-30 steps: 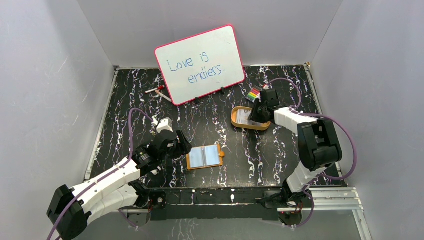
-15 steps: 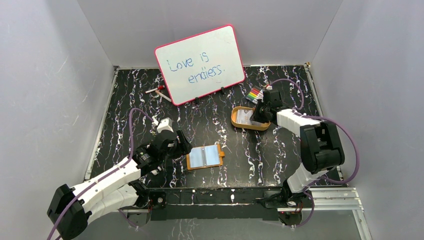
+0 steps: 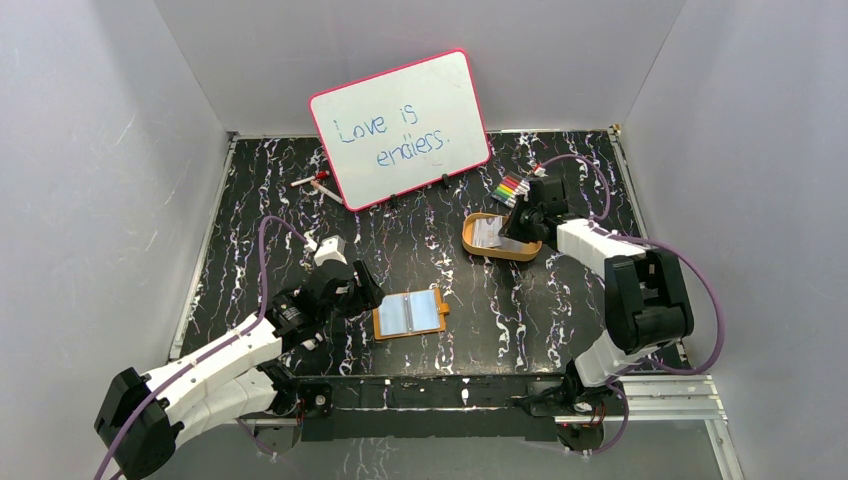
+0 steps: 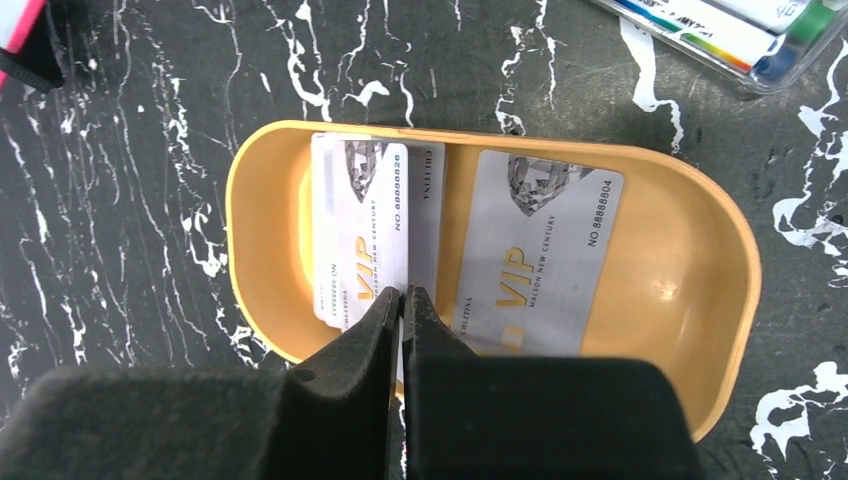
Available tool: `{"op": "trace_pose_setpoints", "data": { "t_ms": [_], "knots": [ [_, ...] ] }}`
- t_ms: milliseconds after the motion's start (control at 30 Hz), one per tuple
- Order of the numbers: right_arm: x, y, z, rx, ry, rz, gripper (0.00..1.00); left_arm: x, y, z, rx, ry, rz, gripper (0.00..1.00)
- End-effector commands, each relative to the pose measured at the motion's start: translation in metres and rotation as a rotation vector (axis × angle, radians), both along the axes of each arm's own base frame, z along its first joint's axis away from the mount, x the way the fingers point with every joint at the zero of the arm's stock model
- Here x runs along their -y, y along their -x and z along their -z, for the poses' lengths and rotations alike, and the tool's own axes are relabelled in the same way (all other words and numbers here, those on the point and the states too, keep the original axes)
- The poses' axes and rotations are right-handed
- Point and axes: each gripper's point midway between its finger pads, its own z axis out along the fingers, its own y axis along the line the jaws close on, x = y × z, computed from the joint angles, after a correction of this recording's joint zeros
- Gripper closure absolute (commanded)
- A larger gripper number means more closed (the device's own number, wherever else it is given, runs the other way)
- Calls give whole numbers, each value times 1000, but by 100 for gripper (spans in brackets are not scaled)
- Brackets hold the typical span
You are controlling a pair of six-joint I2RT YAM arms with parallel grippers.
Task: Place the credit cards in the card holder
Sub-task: Pick up the credit card from the storage box.
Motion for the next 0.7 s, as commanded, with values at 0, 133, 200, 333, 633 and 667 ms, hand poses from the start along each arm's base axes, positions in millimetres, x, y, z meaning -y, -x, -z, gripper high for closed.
{"op": "trace_pose_setpoints", "data": {
  "t_ms": [0,133,200,333,633,667],
  "knots": [
    [-3,0,-24,63,-49,-1,100,0,-2,-6,8,11,-5,40],
    [-5,0,-37,87,-67,-1,100,1,-3,-7,13,12,-6,40],
    [-6,0,-40,90,-74,-8,100,1,-3,-7,14,12,-5,40],
    [-9,1,-41,92,-90,-20,100,1,-3,-7,10,13,-5,40],
    [-11,-1,-61,138,-117,-17,100,-1,-3,-9,17,14,-12,40],
    [-10,-1,-66,147,-113,-12,100,-1,-3,-9,17,12,-13,40]
  ]
}}
